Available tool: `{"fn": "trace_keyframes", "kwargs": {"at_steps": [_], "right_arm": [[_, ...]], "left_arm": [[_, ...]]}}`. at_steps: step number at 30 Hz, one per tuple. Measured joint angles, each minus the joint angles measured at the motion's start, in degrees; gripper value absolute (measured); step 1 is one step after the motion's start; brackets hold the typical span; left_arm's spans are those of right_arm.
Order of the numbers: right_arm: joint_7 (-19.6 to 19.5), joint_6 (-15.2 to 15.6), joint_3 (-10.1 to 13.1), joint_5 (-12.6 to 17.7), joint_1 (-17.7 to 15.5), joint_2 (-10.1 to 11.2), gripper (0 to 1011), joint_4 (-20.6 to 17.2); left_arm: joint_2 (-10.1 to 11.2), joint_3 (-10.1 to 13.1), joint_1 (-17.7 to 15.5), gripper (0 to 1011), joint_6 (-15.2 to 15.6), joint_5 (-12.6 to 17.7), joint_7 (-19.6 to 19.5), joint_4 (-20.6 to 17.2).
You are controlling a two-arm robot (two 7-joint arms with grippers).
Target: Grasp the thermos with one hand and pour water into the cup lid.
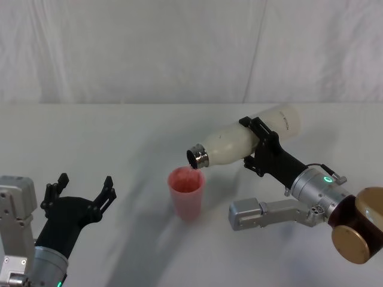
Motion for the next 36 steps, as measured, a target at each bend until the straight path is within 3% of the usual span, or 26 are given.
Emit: {"fn": "trace_keyframes", "kwargs": {"at_steps": [21,36], "right_arm": [[0.2,0.0,0.3,0.7,0.1,-0.2,956,0.1],[2.8,-2.0,3.9,8.5,-2.7,-1.3,956,-1.4]], "left_arm": [[0.0,0.0,0.0,1001,0.0,0.0,0.0,0.0],[0.0,0.0,0.0,1001,0.0,0.0,0.0,0.0]]}}
